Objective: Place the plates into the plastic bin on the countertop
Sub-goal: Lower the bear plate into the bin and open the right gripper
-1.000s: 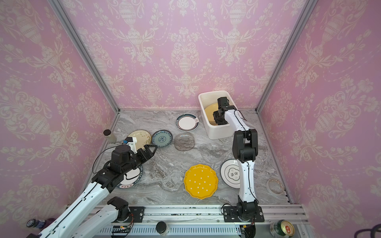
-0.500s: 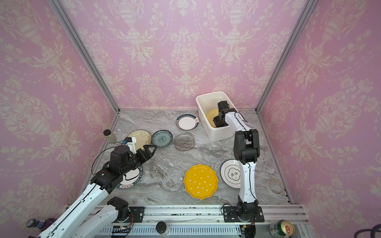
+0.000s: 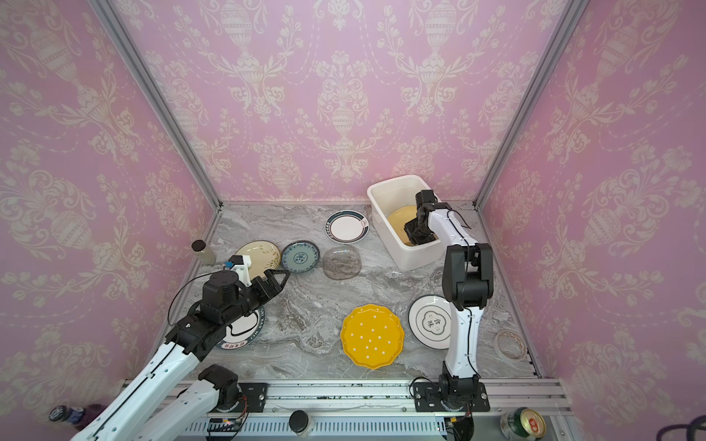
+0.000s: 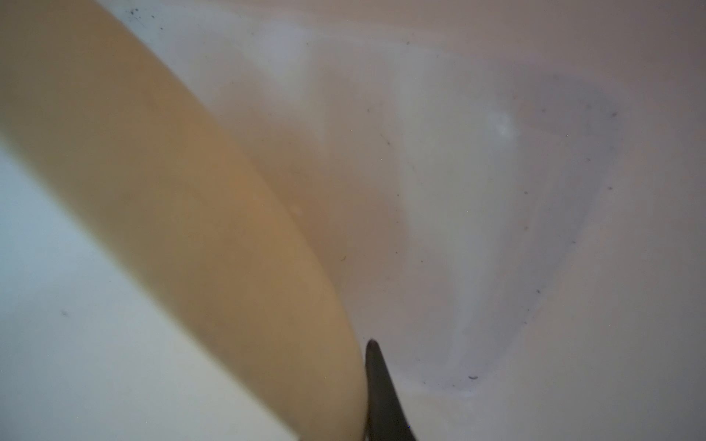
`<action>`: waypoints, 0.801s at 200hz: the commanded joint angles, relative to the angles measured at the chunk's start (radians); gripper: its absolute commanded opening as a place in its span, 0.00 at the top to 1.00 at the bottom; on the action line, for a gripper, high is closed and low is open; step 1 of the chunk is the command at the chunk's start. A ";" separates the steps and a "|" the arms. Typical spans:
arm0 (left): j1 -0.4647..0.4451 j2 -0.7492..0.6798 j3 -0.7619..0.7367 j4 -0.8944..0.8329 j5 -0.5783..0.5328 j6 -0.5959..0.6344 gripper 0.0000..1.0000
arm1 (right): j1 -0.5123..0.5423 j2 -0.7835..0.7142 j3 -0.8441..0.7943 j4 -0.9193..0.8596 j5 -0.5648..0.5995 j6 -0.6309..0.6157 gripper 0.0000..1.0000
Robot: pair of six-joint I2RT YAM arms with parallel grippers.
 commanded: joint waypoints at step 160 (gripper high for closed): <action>0.000 0.062 0.087 -0.065 -0.010 0.050 0.03 | 0.003 0.120 0.161 -0.083 -0.032 -0.087 0.33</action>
